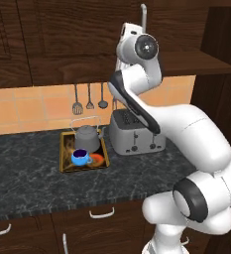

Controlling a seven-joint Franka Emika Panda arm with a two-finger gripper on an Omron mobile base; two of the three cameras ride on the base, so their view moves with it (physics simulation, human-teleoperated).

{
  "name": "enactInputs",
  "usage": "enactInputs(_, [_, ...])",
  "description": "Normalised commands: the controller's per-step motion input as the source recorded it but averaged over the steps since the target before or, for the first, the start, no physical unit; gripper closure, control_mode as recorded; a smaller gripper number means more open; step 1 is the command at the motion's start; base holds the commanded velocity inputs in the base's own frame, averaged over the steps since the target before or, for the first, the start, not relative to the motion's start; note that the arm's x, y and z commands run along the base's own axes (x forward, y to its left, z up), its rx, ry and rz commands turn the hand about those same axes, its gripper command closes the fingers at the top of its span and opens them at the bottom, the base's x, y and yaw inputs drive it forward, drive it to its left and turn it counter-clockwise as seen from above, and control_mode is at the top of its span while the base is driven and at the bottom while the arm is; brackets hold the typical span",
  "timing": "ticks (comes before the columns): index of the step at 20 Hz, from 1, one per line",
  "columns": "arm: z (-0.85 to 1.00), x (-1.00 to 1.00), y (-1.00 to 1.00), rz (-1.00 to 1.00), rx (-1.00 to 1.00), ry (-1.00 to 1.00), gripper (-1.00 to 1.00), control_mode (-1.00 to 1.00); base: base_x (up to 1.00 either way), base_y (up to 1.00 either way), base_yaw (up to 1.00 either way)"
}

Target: Pick the kettle from the counter and place it on the tray. Then pick the mug from the cabinet and place it on the tray. Then close the cabinet doors.

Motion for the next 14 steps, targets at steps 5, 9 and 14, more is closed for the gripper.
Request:
enactInputs(5, [0.01,-0.65,0.04,0.05,-0.10,0.02,-1.00,-1.00,0.00,0.00,0.00])
enactInputs(9, [0.01,-0.86,-0.01,0.01,0.00,0.00,-1.00,-1.00,0.00,0.00,0.00])
enactInputs(14, [-0.04,-0.94,-0.01,0.00,-0.06,0.00,-1.00,-1.00,0.00,0.00,0.00])
